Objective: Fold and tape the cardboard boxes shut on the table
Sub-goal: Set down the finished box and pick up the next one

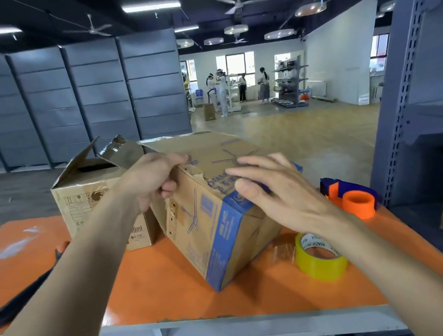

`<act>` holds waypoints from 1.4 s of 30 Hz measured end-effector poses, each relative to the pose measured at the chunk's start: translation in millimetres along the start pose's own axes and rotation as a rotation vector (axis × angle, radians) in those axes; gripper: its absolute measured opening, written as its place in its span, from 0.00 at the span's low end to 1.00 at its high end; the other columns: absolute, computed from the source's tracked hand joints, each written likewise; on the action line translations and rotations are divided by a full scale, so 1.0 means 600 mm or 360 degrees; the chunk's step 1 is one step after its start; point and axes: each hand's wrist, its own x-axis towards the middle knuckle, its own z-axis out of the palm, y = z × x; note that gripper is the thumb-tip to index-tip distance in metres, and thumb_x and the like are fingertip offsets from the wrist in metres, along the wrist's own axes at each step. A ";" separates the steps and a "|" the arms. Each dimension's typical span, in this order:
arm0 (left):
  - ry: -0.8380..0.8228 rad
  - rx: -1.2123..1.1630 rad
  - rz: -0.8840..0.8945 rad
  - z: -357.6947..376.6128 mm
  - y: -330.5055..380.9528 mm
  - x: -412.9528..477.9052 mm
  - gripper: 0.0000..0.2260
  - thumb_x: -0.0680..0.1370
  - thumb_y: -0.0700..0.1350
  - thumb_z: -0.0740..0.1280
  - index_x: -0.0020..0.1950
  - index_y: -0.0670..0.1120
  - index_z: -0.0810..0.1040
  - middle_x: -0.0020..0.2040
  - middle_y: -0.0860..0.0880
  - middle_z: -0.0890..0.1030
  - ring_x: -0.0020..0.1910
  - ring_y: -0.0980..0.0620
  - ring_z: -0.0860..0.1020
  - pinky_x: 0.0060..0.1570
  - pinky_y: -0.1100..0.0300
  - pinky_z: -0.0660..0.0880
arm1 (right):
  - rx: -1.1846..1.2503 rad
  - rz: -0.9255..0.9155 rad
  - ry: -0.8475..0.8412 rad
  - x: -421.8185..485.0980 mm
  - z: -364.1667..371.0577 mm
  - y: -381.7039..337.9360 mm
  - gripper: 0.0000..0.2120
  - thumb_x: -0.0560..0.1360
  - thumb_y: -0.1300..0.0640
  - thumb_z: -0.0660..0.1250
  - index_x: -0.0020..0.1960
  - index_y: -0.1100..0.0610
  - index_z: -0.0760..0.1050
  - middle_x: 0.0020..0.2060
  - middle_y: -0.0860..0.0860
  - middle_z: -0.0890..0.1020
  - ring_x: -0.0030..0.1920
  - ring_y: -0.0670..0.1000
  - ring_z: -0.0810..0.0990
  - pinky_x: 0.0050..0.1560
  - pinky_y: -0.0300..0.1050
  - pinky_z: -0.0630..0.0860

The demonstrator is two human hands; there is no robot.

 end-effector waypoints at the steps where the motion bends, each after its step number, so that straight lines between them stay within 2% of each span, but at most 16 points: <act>1: -0.0019 -0.0002 0.0008 0.001 0.001 0.003 0.08 0.82 0.47 0.67 0.49 0.43 0.80 0.26 0.53 0.70 0.21 0.56 0.62 0.20 0.64 0.61 | -0.0017 -0.0002 -0.0078 0.003 0.000 0.000 0.34 0.76 0.27 0.48 0.76 0.40 0.68 0.76 0.40 0.66 0.75 0.42 0.56 0.76 0.51 0.57; 4: -0.0040 -0.0027 0.0050 0.000 -0.004 0.010 0.07 0.82 0.47 0.68 0.49 0.44 0.79 0.31 0.51 0.70 0.24 0.56 0.63 0.26 0.62 0.60 | -0.0149 -0.0042 -0.0212 0.009 0.008 0.008 0.33 0.76 0.29 0.57 0.79 0.38 0.61 0.79 0.40 0.59 0.77 0.42 0.50 0.77 0.49 0.55; 10: -0.0055 0.0085 0.0182 -0.001 -0.003 0.009 0.07 0.82 0.46 0.67 0.51 0.43 0.81 0.36 0.49 0.80 0.27 0.55 0.67 0.29 0.61 0.65 | -0.0097 -0.0100 -0.0218 -0.001 0.034 0.036 0.39 0.73 0.34 0.69 0.79 0.36 0.57 0.79 0.37 0.54 0.77 0.40 0.49 0.72 0.40 0.54; 13: -0.0172 0.0099 0.0147 -0.013 0.001 0.011 0.08 0.83 0.47 0.66 0.50 0.44 0.81 0.44 0.43 0.76 0.28 0.53 0.63 0.32 0.58 0.60 | -0.0097 -0.0143 -0.0223 -0.003 0.035 0.041 0.43 0.69 0.33 0.73 0.79 0.35 0.58 0.79 0.36 0.54 0.77 0.40 0.49 0.73 0.41 0.53; 16: -0.0289 0.0033 0.0078 -0.034 0.005 0.022 0.09 0.82 0.47 0.66 0.57 0.42 0.80 0.51 0.43 0.71 0.27 0.55 0.59 0.27 0.63 0.57 | -0.0152 -0.0247 -0.0158 0.000 0.028 0.036 0.42 0.67 0.31 0.71 0.78 0.34 0.61 0.77 0.37 0.59 0.75 0.42 0.54 0.74 0.42 0.56; 18: -0.0373 0.0007 0.0040 -0.041 0.006 0.028 0.11 0.81 0.47 0.66 0.59 0.43 0.80 0.49 0.42 0.77 0.26 0.56 0.59 0.26 0.65 0.58 | -0.0129 -0.0282 -0.0088 0.005 0.019 0.034 0.39 0.67 0.29 0.68 0.76 0.36 0.64 0.73 0.36 0.63 0.72 0.42 0.58 0.73 0.42 0.58; 20: -0.0460 0.0039 0.0019 -0.040 0.005 0.030 0.10 0.82 0.47 0.64 0.58 0.45 0.80 0.45 0.49 0.82 0.27 0.56 0.60 0.27 0.65 0.60 | -0.0123 -0.0279 -0.0074 0.009 0.014 0.033 0.38 0.68 0.28 0.67 0.76 0.37 0.66 0.73 0.36 0.64 0.72 0.42 0.58 0.73 0.42 0.58; 22: -0.0487 0.0044 0.0005 -0.038 0.001 0.029 0.09 0.82 0.48 0.64 0.58 0.46 0.80 0.39 0.53 0.81 0.29 0.55 0.61 0.28 0.66 0.63 | -0.0149 -0.0289 -0.0096 0.009 0.014 0.033 0.38 0.68 0.29 0.69 0.76 0.38 0.66 0.74 0.38 0.63 0.72 0.43 0.57 0.74 0.43 0.58; 25: -0.0505 -0.0044 -0.0004 -0.044 -0.003 0.029 0.16 0.78 0.50 0.69 0.64 0.45 0.80 0.44 0.51 0.83 0.29 0.55 0.66 0.29 0.66 0.69 | -0.0156 -0.0291 -0.0118 0.004 0.016 0.031 0.37 0.70 0.30 0.68 0.76 0.38 0.66 0.75 0.39 0.62 0.74 0.42 0.56 0.73 0.41 0.56; 27: -0.0417 -0.0117 0.0015 -0.044 -0.005 0.030 0.19 0.74 0.51 0.72 0.64 0.45 0.81 0.48 0.48 0.82 0.28 0.56 0.71 0.29 0.66 0.72 | -0.0167 -0.0264 -0.0134 0.003 0.017 0.026 0.37 0.71 0.28 0.63 0.77 0.38 0.64 0.77 0.39 0.60 0.75 0.42 0.54 0.73 0.42 0.55; 30: -0.0196 -0.0282 0.0075 -0.033 -0.010 0.026 0.11 0.75 0.49 0.73 0.56 0.48 0.84 0.45 0.48 0.82 0.27 0.56 0.75 0.29 0.64 0.75 | -0.0191 -0.0205 -0.0082 0.006 0.021 0.018 0.37 0.74 0.27 0.58 0.79 0.41 0.61 0.78 0.41 0.59 0.77 0.43 0.52 0.76 0.46 0.56; 32: -0.0152 -0.0383 0.0105 -0.022 -0.018 0.016 0.08 0.77 0.47 0.73 0.54 0.46 0.83 0.43 0.47 0.84 0.28 0.54 0.78 0.29 0.63 0.77 | -0.0198 -0.0137 -0.0027 0.006 0.028 0.018 0.38 0.74 0.27 0.56 0.80 0.43 0.61 0.79 0.42 0.59 0.77 0.45 0.52 0.77 0.48 0.56; 36: -0.0123 -0.0588 0.0046 0.013 -0.040 -0.020 0.09 0.76 0.45 0.72 0.54 0.43 0.81 0.46 0.44 0.85 0.32 0.49 0.82 0.33 0.60 0.80 | -0.0230 0.0041 0.0085 -0.007 0.059 0.029 0.37 0.75 0.30 0.60 0.80 0.41 0.57 0.80 0.45 0.54 0.79 0.48 0.48 0.78 0.53 0.56; 38: -0.0156 -0.0684 0.0039 0.030 -0.056 -0.040 0.09 0.78 0.45 0.70 0.55 0.43 0.81 0.48 0.44 0.85 0.34 0.48 0.83 0.35 0.60 0.81 | -0.0170 0.0095 0.0172 -0.018 0.073 0.035 0.35 0.75 0.30 0.60 0.80 0.37 0.57 0.81 0.46 0.52 0.79 0.49 0.46 0.78 0.49 0.54; 39: -0.0190 -0.0709 0.0040 0.034 -0.064 -0.048 0.09 0.79 0.45 0.69 0.56 0.42 0.81 0.50 0.44 0.85 0.35 0.48 0.84 0.36 0.59 0.82 | -0.0106 0.0091 0.0214 -0.022 0.077 0.036 0.34 0.75 0.31 0.60 0.79 0.37 0.58 0.81 0.46 0.52 0.80 0.49 0.45 0.77 0.43 0.52; 42: -0.0311 -0.0696 -0.0067 0.034 -0.075 -0.068 0.11 0.78 0.46 0.69 0.59 0.44 0.81 0.52 0.44 0.86 0.34 0.46 0.85 0.34 0.58 0.82 | 0.0058 0.0015 0.0272 -0.028 0.085 0.032 0.30 0.79 0.36 0.58 0.78 0.42 0.64 0.81 0.47 0.54 0.81 0.46 0.45 0.72 0.29 0.44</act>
